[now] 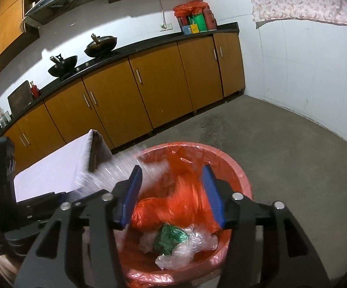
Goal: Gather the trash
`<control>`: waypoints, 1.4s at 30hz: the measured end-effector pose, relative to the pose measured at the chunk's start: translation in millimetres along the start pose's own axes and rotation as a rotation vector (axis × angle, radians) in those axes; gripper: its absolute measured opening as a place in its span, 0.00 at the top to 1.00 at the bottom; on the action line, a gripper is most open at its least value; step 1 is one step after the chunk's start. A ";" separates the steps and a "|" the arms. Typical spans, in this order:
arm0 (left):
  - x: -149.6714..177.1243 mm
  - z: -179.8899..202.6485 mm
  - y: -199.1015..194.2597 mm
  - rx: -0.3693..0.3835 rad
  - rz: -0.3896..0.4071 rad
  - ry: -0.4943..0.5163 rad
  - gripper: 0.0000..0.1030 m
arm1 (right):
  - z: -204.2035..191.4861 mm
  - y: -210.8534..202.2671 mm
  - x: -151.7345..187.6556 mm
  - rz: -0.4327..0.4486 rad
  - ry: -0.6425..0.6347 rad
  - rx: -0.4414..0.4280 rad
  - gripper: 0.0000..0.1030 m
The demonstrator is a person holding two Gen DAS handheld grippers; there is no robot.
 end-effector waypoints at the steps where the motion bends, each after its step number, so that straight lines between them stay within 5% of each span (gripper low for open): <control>1: 0.1 -1.4 0.0 -0.003 -0.001 -0.004 0.46 | 0.8 -1.4 0.4 0.002 0.000 0.003 0.45; 8: 3.9 -15.6 -20.9 -0.041 0.036 -0.036 0.35 | 4.8 -21.1 -0.7 0.047 0.009 0.010 0.21; 14: 15.6 -24.1 -85.2 -0.120 0.183 -0.017 0.14 | -3.7 -60.9 -0.9 0.138 0.010 0.006 0.04; 27: 58.7 -36.7 -215.6 -0.320 0.421 -0.021 0.02 | -69.2 -169.9 14.5 0.341 -0.130 0.148 0.04; 42: 107.8 -46.1 -271.9 -0.440 0.480 -0.091 0.02 | -98.2 -237.0 47.0 0.349 -0.153 0.050 0.04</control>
Point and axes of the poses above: each gripper's, at about its wrist camera, not at the fingertips, and y roughly the way its jaws point, z to its right, x to its underside, the point moved 2 cm from there along y, roughly the way its jaws point, and after that the axes turned 3 degrees about -y, right-handed, at the moved point
